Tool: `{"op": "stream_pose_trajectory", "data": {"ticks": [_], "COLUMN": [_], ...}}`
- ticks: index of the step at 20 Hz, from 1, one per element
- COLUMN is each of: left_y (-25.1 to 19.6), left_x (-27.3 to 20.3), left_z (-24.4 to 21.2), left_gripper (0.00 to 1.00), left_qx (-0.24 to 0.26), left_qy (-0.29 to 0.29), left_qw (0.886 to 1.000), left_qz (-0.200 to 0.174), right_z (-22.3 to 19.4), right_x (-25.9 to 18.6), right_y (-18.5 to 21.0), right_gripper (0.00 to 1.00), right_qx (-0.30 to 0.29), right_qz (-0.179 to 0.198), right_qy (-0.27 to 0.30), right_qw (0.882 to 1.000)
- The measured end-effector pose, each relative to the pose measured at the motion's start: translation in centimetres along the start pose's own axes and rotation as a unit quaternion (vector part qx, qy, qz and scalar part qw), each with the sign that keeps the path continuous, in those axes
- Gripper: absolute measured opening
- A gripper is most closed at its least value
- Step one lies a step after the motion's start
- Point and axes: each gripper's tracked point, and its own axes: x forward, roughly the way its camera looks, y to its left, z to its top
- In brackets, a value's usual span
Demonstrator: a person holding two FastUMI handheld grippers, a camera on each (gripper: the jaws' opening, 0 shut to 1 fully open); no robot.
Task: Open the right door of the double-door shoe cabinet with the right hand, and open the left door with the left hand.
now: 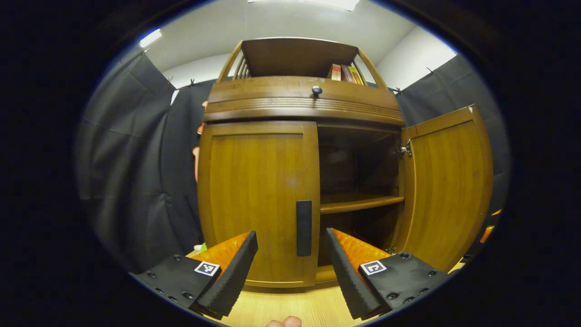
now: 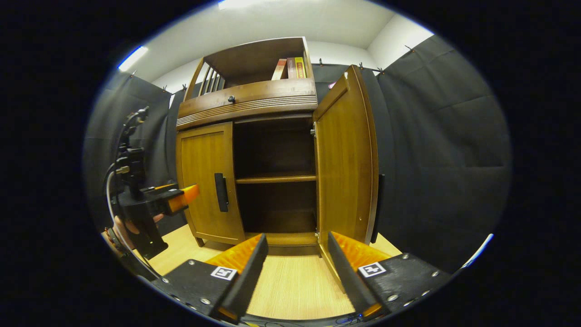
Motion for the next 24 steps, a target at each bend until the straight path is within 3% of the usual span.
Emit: {"op": "stream_pose_trajectory", "data": {"ticks": [2,5,9,12,15,18,21,24], "left_y": [-0.5,0.0,-1.0,-0.7,0.4,0.1,0.2,0.1], "left_x": [2.5,5.6,9.6,11.8,13.0,13.4,13.3,13.3], "left_z": [-1.2,-1.6,-2.6,-3.5,-4.7,-4.5,-4.5,-4.4], "left_gripper": [0.96,0.96,0.96,0.96,0.96,0.98,0.95,0.87], "left_qx": [-0.017,-0.011,-0.007,0.006,0.017,0.006,0.007,0.01], "left_qy": [0.018,0.018,0.021,0.029,0.046,0.038,0.036,0.035], "left_qw": [1.0,1.0,1.0,1.0,0.999,0.999,0.999,0.999], "left_qz": [-0.015,0.01,-0.006,0.002,0.016,0.005,0.005,0.001], "right_z": [-0.1,-0.2,-0.5,-0.6,-0.7,-1.0,-1.3,-1.1], "right_x": [-0.4,-1.0,-1.8,-2.0,-2.0,-1.9,-1.5,-1.7], "right_y": [0.1,0.0,-0.4,-1.0,-1.4,-1.8,-2.2,-2.4], "right_gripper": [0.93,0.93,0.93,0.93,0.93,0.93,0.96,0.93], "right_qx": [-0.005,-0.015,-0.008,-0.019,-0.017,-0.018,-0.009,-0.009], "right_qz": [-0.001,-0.006,-0.013,-0.02,-0.029,-0.036,-0.035,-0.034], "right_qy": [0.0,-0.002,0.0,0.001,0.003,0.009,0.012,0.009], "right_qw": [1.0,1.0,1.0,1.0,0.999,0.999,0.999,0.999]}}
